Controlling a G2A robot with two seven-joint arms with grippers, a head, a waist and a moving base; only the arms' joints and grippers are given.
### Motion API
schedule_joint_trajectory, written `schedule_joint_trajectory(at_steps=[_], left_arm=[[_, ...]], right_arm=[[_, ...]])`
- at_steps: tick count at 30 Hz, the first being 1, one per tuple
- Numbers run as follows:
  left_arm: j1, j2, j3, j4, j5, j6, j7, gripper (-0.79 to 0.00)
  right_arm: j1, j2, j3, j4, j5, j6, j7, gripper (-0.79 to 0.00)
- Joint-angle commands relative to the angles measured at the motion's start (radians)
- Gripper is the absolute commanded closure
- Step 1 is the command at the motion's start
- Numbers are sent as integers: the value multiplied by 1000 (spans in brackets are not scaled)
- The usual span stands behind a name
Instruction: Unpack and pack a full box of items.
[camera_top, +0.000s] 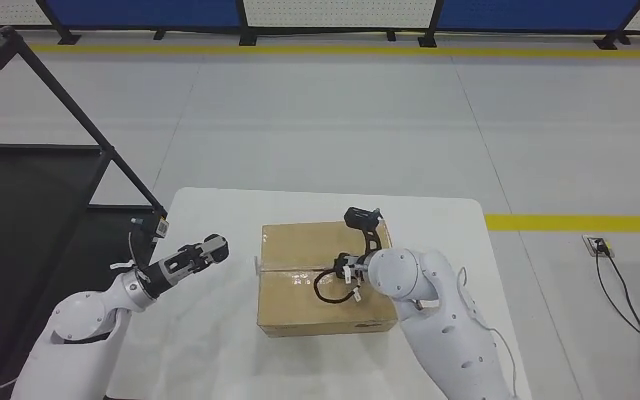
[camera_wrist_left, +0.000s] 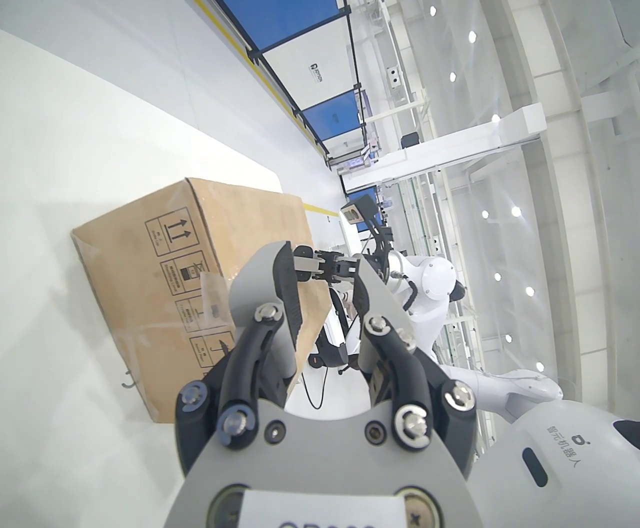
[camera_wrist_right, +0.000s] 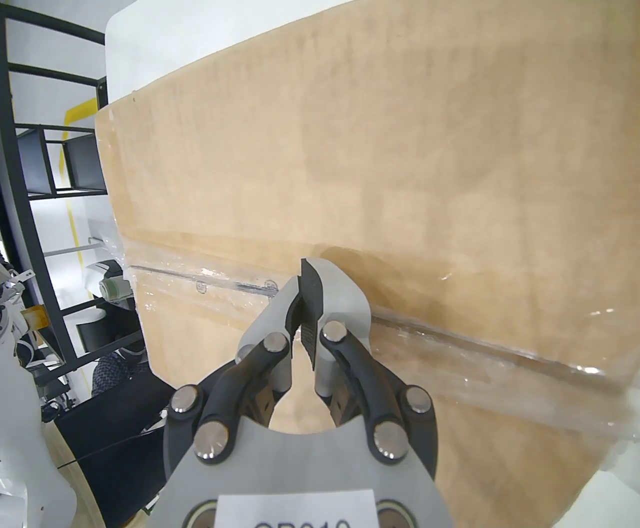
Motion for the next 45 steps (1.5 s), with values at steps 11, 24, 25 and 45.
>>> schedule_joint_trajectory(at_steps=[11,24,25,45], left_arm=[[-39,-2,26,34,-10,-3,-25,-265],[-57,-2,38,41,-11,-6,-33,-265],[-58,-2,39,40,-11,-6,-33,-262],[-108,1,50,39,-22,-10,-85,-785]], right_arm=[[-107,21,63,-161,-45,69,-19,0],[-206,45,186,-254,-56,111,-57,0],[-215,47,196,-260,-54,111,-58,0],[-514,62,388,-546,78,85,-395,-785]])
